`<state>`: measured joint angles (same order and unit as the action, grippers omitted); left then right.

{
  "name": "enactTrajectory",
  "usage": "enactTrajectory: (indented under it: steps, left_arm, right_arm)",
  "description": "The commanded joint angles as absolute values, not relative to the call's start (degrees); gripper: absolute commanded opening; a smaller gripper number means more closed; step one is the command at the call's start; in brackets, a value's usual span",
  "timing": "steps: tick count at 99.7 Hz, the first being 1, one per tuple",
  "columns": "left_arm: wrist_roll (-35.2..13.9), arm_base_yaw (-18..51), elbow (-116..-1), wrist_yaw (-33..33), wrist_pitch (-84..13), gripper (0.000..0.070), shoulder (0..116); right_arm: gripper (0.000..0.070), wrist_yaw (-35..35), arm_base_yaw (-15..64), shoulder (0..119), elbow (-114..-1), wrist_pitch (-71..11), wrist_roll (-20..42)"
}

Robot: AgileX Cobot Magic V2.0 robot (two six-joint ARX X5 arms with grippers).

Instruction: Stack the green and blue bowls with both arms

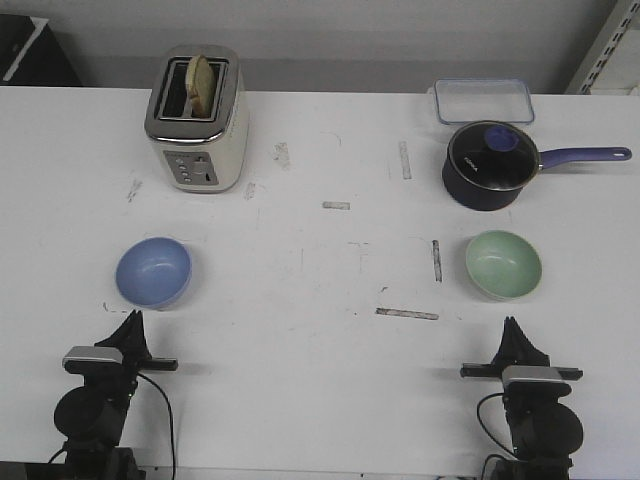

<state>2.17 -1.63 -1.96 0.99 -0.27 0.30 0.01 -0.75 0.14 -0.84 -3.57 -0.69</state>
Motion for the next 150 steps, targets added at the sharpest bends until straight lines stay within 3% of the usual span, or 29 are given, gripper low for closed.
enactTrajectory:
  steps: [1, 122, 150]
  left_arm:
    - [1.91, -1.63, -0.73, 1.06, 0.51, 0.0003, 0.23]
    - [1.91, -1.63, -0.73, 1.08, 0.49, 0.0003, 0.23]
    - [1.89, -1.63, -0.73, 1.08, 0.49, 0.0003, 0.23]
  right_arm:
    - [0.0008, -0.01, -0.71, 0.05, -0.71, -3.01, -1.08]
    - [0.0007, -0.01, -0.73, 0.05, -0.73, -2.48, -1.08]
    - [0.0007, 3.25, -0.82, 0.40, -6.07, 6.33, 0.08]
